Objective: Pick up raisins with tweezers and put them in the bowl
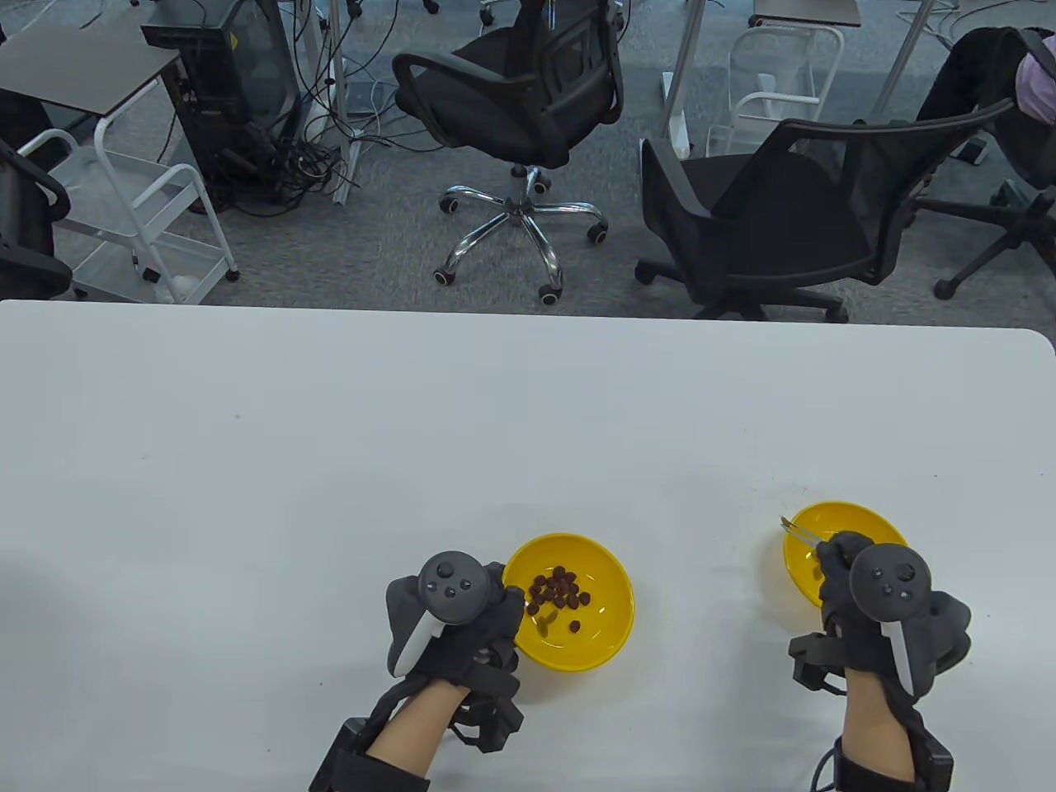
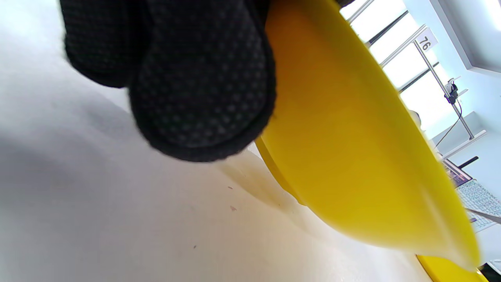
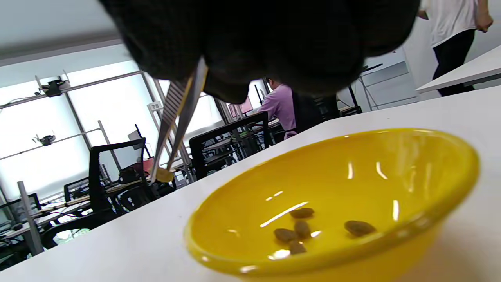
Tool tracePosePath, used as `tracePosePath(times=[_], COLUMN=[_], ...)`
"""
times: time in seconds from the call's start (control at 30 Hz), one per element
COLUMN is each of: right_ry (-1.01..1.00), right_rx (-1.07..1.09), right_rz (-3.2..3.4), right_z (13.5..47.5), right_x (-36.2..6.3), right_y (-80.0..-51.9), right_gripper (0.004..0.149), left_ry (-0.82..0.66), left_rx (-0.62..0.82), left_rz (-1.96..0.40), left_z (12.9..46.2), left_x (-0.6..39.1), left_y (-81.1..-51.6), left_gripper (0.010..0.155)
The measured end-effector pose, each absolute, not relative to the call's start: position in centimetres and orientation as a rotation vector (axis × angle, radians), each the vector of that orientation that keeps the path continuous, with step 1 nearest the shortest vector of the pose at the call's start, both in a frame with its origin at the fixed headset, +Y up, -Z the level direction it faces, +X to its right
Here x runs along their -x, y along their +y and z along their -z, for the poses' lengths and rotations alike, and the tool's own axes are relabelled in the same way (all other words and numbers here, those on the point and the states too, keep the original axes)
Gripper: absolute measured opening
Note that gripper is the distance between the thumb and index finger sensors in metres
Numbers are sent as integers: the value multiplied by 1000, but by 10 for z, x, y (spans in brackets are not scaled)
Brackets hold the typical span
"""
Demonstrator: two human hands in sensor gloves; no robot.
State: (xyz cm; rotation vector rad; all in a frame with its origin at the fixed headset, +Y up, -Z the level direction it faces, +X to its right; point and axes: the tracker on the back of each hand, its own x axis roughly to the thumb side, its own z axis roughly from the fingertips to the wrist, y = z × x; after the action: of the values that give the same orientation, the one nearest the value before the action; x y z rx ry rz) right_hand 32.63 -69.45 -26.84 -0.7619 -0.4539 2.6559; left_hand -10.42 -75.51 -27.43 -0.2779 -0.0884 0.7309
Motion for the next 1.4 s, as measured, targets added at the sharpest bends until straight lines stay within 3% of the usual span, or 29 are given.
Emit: tracePosePath(times=[0.4, 0.8, 1.0, 1.4], right_ry=[-358, -465, -473, -221], right_rx=[892, 817, 575, -144], right_rz=[-2761, -2784, -2756, -2675], right_z=[276, 272, 270, 269], right_x=[-336, -323, -297, -205], right_y=[-711, -700, -690, -702], right_gripper=[43, 43, 44, 44], left_ry=[-89, -90, -91, -106], left_rx=[285, 283, 281, 284], left_rz=[-725, -724, -725, -728], left_z=[274, 274, 274, 274], left_x=[103, 102, 101, 101], left_y=[-756, -756, -756, -756], left_gripper=[55, 55, 55, 55])
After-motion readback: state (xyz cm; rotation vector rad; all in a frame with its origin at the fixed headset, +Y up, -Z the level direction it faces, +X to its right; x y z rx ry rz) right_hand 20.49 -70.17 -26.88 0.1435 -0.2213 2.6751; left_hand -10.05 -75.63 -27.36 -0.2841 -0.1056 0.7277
